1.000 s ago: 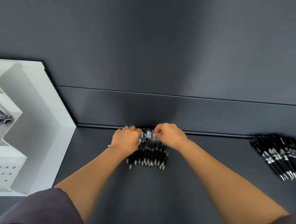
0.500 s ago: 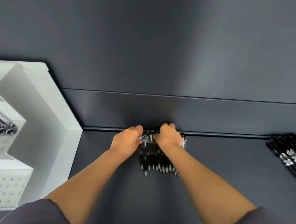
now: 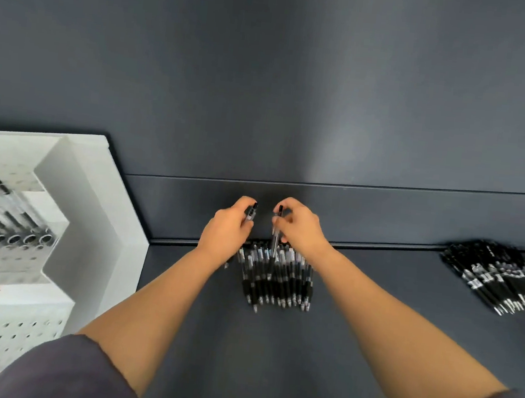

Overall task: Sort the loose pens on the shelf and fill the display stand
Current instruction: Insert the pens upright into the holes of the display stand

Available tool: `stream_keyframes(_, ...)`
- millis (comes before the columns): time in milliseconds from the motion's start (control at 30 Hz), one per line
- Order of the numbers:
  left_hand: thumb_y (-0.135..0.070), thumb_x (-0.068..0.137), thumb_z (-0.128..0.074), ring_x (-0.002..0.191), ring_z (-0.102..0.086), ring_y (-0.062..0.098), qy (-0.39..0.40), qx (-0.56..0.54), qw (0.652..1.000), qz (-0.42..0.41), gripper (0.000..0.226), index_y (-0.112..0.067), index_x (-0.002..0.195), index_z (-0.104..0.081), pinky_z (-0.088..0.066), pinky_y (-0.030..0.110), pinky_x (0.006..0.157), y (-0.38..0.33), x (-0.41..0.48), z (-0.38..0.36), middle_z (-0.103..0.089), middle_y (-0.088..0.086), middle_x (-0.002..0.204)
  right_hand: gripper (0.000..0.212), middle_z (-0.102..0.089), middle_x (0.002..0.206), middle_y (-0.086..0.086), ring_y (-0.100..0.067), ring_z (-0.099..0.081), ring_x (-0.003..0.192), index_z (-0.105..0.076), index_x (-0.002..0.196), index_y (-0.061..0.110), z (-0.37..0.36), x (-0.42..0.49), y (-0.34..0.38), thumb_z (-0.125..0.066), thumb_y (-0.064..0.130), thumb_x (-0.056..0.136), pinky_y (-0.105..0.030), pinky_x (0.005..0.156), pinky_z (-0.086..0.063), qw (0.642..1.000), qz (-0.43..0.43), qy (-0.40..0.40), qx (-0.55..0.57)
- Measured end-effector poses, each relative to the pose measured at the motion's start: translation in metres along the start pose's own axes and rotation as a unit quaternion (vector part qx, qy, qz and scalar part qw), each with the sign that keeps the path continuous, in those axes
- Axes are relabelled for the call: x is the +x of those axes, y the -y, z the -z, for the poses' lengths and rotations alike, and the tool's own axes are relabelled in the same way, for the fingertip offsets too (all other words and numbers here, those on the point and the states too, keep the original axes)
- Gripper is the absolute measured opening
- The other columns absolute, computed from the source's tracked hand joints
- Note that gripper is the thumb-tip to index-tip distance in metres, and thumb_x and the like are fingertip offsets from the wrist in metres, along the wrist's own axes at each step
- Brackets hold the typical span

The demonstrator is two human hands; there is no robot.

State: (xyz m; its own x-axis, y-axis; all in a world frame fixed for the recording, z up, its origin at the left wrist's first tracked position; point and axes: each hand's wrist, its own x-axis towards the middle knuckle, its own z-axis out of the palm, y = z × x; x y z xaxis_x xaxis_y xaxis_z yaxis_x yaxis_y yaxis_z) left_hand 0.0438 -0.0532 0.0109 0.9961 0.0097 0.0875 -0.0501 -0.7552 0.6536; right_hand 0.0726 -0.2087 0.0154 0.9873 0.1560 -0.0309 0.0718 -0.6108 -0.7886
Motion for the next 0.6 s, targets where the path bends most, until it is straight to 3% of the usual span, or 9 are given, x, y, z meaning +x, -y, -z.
stream_keyframes(167,-0.018,0.091,-0.05,0.075,-0.064,0.028,-0.043,-0.043,0.998,0.003,0.019,-0.02,0.11,-0.049,-0.052,0.045,0.077,-0.016,-0.028,0.023,-0.064,0.006,0.08,0.011,-0.056,0.068,0.0,-0.009,-0.053,0.047,-0.053,0.087,0.019,0.01,-0.031,0.028,-0.048,0.022,0.097,-0.008,0.045,-0.037,0.998,0.045,0.002,0.047)
stream_keyframes(300,-0.019,0.091,-0.052,0.08,-0.063,0.027,-0.107,-0.048,0.993,0.0,0.018,-0.016,0.109,-0.054,-0.051,0.045,0.081,-0.024,-0.066,0.048,-0.058,0.003,0.09,0.014,-0.054,0.064,0.002,-0.001,-0.051,0.046,-0.06,0.087,0.015,0.003,-0.059,0.056,-0.049,0.017,0.095,-0.015,0.043,-0.042,0.992,0.086,0.001,0.091)
stream_keyframes(600,-0.014,0.089,-0.058,0.084,-0.059,0.016,-0.266,-0.007,0.964,0.001,0.019,-0.016,0.108,-0.059,-0.042,0.023,0.074,-0.004,-0.144,0.144,-0.06,-0.006,0.088,0.01,-0.066,0.085,-0.005,-0.013,-0.063,0.069,-0.067,0.097,0.01,-0.04,-0.101,0.155,-0.061,0.006,0.089,-0.015,0.052,-0.053,0.956,0.157,0.002,0.246)
